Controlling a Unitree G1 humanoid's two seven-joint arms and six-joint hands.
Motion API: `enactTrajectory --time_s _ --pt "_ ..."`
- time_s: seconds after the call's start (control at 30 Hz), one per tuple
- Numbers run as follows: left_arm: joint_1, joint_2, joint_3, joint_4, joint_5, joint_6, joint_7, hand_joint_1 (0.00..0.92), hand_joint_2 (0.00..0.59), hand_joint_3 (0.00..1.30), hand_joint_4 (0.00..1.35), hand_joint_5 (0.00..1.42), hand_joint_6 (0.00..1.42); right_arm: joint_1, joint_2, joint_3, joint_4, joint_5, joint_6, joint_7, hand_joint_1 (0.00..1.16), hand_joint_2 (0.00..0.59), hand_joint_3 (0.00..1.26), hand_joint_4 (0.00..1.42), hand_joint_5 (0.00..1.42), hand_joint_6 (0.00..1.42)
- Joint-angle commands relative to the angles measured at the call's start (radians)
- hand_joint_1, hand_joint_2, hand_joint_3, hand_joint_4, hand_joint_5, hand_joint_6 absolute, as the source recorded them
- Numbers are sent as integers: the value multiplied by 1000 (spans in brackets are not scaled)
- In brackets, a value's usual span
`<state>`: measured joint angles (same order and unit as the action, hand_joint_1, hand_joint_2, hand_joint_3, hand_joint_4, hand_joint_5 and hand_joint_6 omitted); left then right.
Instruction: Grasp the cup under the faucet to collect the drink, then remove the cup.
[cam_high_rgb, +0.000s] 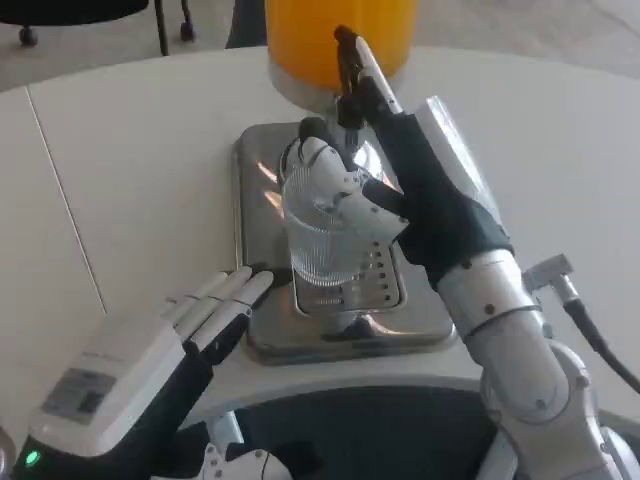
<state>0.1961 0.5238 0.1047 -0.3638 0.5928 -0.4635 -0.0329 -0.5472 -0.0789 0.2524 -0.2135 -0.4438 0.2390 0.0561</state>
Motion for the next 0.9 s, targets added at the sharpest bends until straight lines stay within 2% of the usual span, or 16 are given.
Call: enactTrajectory --time_s 0.03,0.2,0.43,0.6,0.77,0.9 --pt "5 0 -4 10 -7 9 -13 12 110 114 0 90 164 -5 1 39 36 -5 30 49 350 548 5 0 0 48" --pt "6 -3 -6 8 -11 14 -14 12 110 114 0 90 164 -10 -12 70 33 -45 37 61 347 548 5 0 0 42" --pt "6 -5 -6 5 -16 21 -15 12 110 114 0 90 164 -35 -39 134 26 -147 73 91 343 549 5 0 0 35" --pt "5 -8 -7 1 -31 36 -25 12 110 114 0 90 164 -40 -40 149 24 -171 85 99 340 549 0 0 0 22" --pt "-12 -47 -19 -12 -96 124 -69 31 99 44 0 100 197 -41 -37 152 19 -180 91 99 338 549 0 0 0 18" --pt "-53 -115 -49 -42 -135 238 -93 63 83 0 0 117 245 -41 -32 152 13 -185 98 100 337 549 2 0 0 17"
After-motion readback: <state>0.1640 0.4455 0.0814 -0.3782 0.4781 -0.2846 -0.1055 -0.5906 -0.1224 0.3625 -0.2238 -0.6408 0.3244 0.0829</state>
